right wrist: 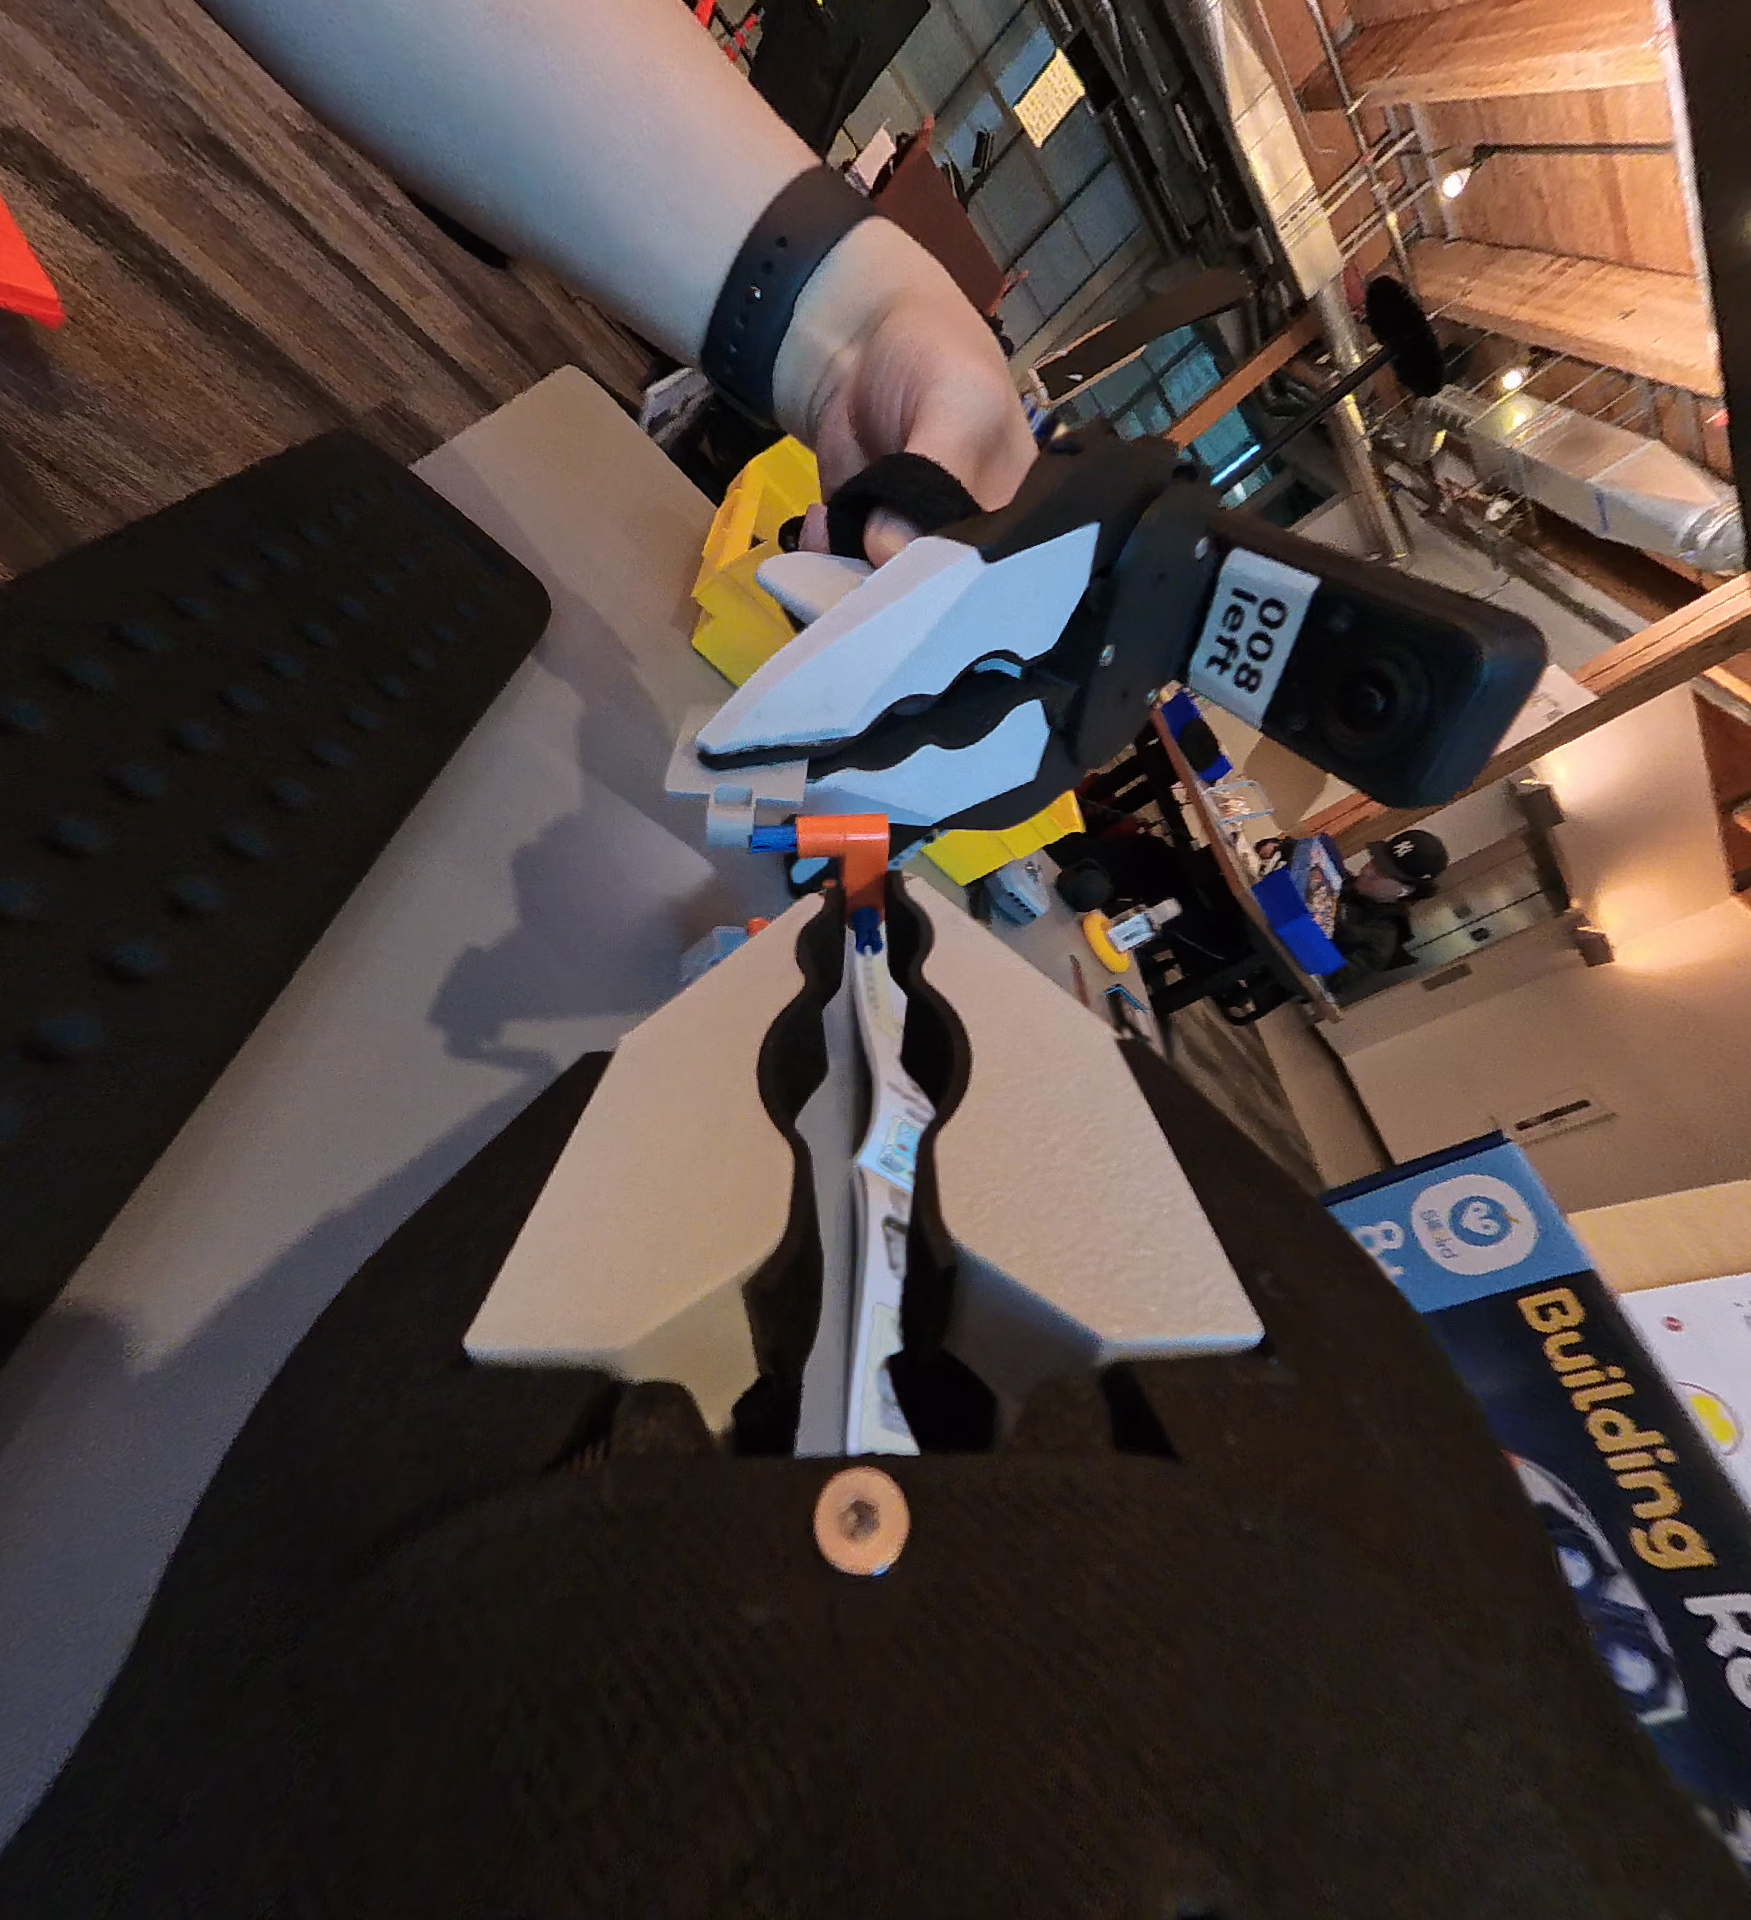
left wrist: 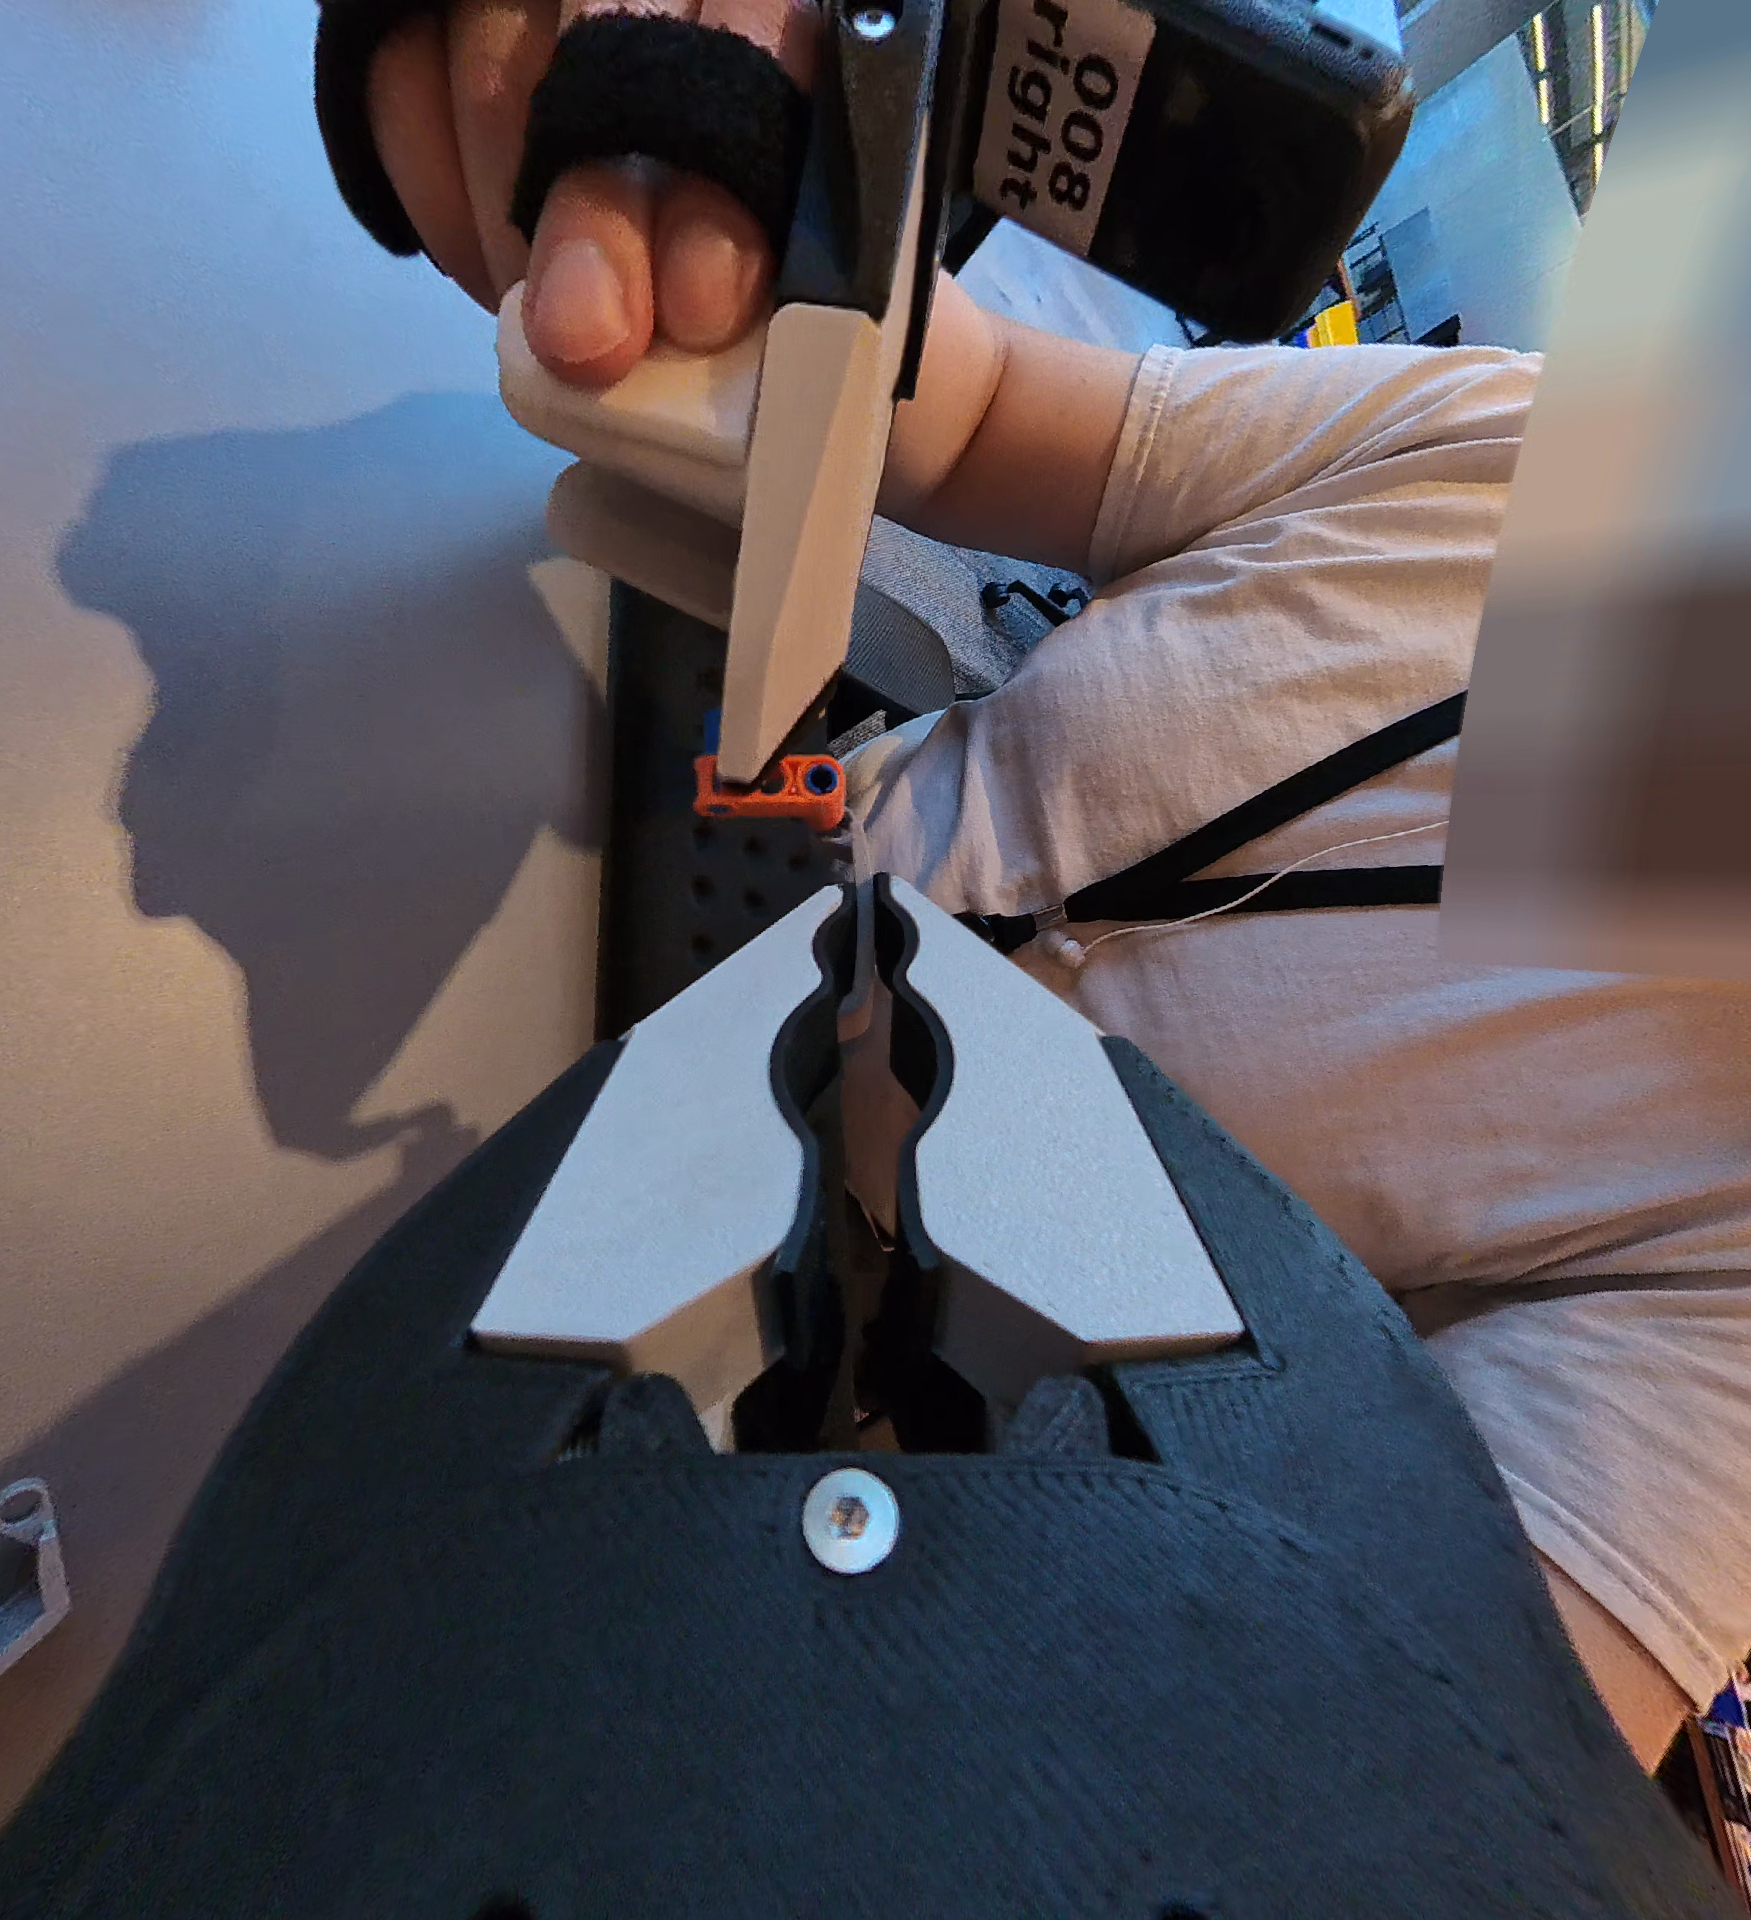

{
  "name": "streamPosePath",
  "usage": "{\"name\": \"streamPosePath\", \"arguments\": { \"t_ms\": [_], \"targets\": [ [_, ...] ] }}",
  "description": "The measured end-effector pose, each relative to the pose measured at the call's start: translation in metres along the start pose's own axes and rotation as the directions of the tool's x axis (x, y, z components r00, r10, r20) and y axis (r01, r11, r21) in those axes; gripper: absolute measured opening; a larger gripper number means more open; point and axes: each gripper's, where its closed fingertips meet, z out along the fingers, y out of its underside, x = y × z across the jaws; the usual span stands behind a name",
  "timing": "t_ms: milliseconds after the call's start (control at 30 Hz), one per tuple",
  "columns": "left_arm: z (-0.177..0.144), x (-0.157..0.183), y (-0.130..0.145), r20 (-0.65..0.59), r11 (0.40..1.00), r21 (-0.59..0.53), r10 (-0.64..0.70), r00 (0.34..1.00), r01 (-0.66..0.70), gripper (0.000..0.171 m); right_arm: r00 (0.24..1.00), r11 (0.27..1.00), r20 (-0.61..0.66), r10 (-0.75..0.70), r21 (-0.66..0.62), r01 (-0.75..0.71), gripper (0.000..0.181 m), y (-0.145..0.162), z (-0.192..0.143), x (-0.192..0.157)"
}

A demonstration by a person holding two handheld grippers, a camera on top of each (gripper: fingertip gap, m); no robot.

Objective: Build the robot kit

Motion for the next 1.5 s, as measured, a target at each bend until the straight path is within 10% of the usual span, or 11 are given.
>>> {"name": "streamPosePath", "arguments": {
  "t_ms": [1500],
  "targets": [
    [0.009, -0.032, 0.019, 0.143, 0.998, -0.063, 0.003, 0.99, 0.006, 0.0, 0.993, 0.993, 0.015, 0.115, 0.035, -0.115, 0.007, 0.026, 0.003, -0.022]
  ]
}}
